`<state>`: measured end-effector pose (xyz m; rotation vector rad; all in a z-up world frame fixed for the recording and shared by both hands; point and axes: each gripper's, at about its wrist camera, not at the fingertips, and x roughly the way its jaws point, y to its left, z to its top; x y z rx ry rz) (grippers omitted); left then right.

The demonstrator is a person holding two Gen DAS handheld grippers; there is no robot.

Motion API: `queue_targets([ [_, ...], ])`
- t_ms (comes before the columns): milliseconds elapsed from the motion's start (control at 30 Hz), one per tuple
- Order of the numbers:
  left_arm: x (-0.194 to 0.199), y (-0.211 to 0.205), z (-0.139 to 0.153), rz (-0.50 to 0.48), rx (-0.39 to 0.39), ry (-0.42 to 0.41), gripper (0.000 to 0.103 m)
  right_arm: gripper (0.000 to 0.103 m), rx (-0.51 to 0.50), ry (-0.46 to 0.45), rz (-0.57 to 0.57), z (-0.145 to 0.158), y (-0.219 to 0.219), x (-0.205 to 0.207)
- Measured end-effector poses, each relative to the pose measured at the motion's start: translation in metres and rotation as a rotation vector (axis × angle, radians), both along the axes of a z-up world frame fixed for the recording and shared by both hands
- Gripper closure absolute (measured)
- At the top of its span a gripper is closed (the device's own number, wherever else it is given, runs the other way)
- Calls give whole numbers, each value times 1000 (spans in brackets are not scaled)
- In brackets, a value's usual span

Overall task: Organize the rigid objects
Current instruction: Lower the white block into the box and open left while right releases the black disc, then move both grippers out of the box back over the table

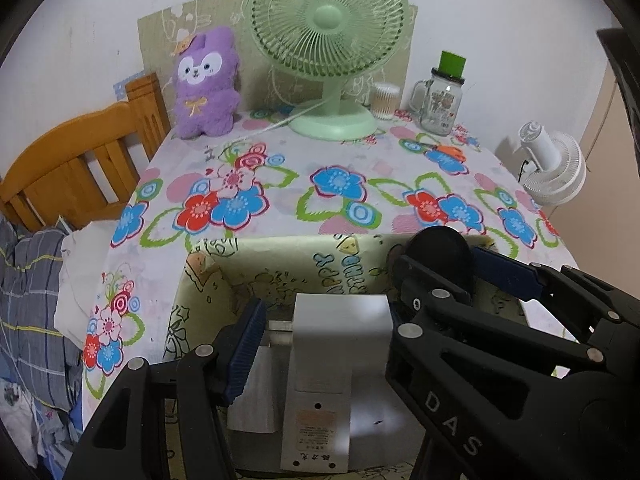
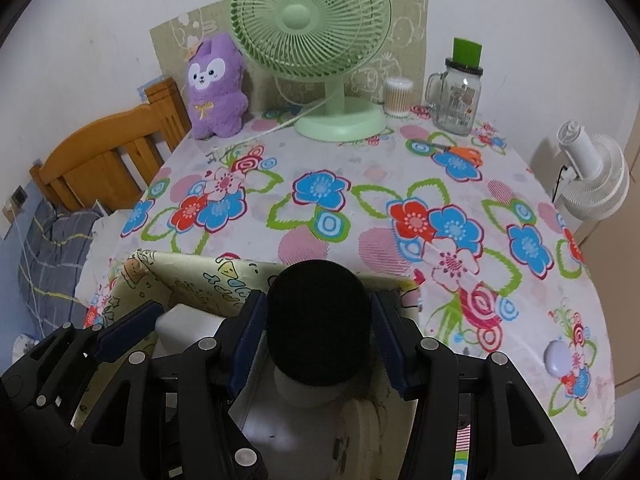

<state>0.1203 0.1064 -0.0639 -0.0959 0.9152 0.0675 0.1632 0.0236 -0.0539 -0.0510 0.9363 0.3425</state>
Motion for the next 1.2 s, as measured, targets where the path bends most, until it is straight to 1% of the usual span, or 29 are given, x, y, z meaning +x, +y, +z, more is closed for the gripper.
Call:
queue_targets([
  [133,4,4,-5,18,-13,25,40,44,17,-4,10,-1,0,0],
  [200,1,3,-2,22,-10,7,40,33,23,-10,23,1,0,-1],
  [367,-4,1,1,18,-34,10,40,17,7,-93,26,14,-4,-11],
  [500,-9,-3,3,19,-52,11,42,13,14,-123,19,22,-14,-19],
  [600,-15,-9,6,22,-56,1,42,12,16,-132,10,24,-21,-25],
  [833,-31,-30,14,11,-21,-37,42,12,33,-142,-7,29,-44,-42],
  [1200,-45,-61,22,-1,6,-64,42,12,48,-153,-48,34,-84,-60],
])
